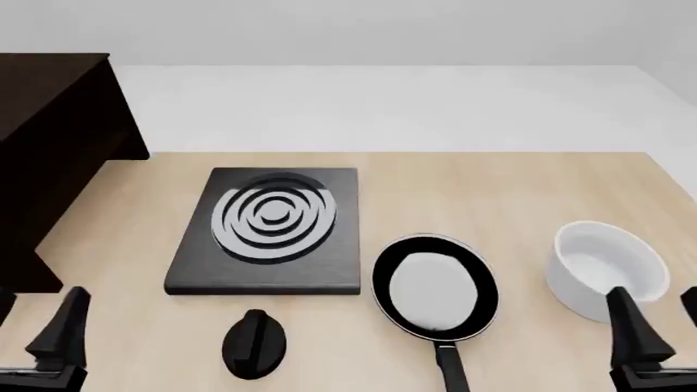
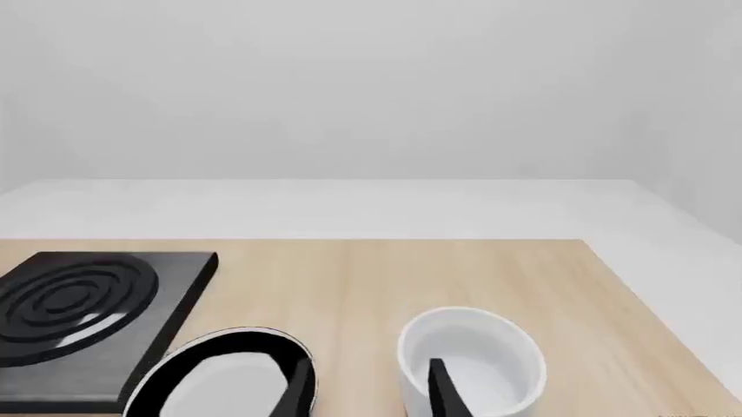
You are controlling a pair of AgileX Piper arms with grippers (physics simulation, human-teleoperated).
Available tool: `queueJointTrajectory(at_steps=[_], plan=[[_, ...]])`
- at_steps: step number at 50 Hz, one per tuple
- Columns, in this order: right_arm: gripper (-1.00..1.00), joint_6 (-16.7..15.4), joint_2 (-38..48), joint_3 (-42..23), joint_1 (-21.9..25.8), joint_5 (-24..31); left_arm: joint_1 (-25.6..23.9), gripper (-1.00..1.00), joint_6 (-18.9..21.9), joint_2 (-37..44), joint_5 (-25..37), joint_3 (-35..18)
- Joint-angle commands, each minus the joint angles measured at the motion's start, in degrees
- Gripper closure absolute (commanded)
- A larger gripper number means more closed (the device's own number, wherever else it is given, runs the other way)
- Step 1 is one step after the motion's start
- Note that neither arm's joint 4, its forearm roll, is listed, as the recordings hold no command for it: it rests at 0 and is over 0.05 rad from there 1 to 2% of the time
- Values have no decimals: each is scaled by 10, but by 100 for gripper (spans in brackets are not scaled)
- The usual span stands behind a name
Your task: Put the frying pan under the cabinet shelf.
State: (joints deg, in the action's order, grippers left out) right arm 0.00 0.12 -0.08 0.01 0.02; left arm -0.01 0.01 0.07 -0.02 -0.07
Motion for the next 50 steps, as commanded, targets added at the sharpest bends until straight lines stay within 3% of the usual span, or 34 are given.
queueJointTrajectory(at_steps=[1, 3, 7, 12, 13, 14, 15, 17, 18, 25, 28, 33, 35, 36, 37, 39, 50], plan=[[-100, -5, 1, -2, 1, 3, -3, -100, 6, 0, 1, -3], [-100, -2, 2, -1, 0, 3, 1, -100, 9, 0, 2, -7], [-100, -5, 3, -2, 1, 3, 29, -100, -33, 53, -14, -23], [-100, -5, 3, -2, 0, 4, -1, -100, -8, 91, 8, -67], [-100, -6, 4, -1, 0, 3, -4, -100, -36, 135, -3, -76], [-100, -7, 4, -1, 1, 3, -6, -100, -32, 150, -4, -85], [-100, -7, 5, -1, 0, 2, -14, -100, 4, 135, 5, -90], [-100, -7, 8, -1, 0, -2, -20, -100, -19, 180, 8, -115], [-100, -8, 9, -1, 0, -2, -8, -100, 5, 191, 10, -127], [-100, -7, 13, -1, 0, -5, -58, -100, -14, 229, 71, -192], [-100, -7, 13, -1, 0, -4, -124, -100, 12, 244, 112, -228], [-100, -8, 12, -2, 0, -3, -151, -100, 20, 268, 151, -268], [-100, -7, 14, -1, 0, -6, -150, -100, 19, 271, 160, -281], [-100, -8, 16, -1, 0, -7, -172, -100, 24, 271, 165, -290], [-100, -8, 17, -1, 0, -9, -164, -100, 59, 262, 162, -294], [-100, -8, 19, -1, 0, -11, -173, -100, 44, 281, 159, -301], [-100, -7, 21, -1, -1, -12, -228, -100, 51, 389, 169, -366]])
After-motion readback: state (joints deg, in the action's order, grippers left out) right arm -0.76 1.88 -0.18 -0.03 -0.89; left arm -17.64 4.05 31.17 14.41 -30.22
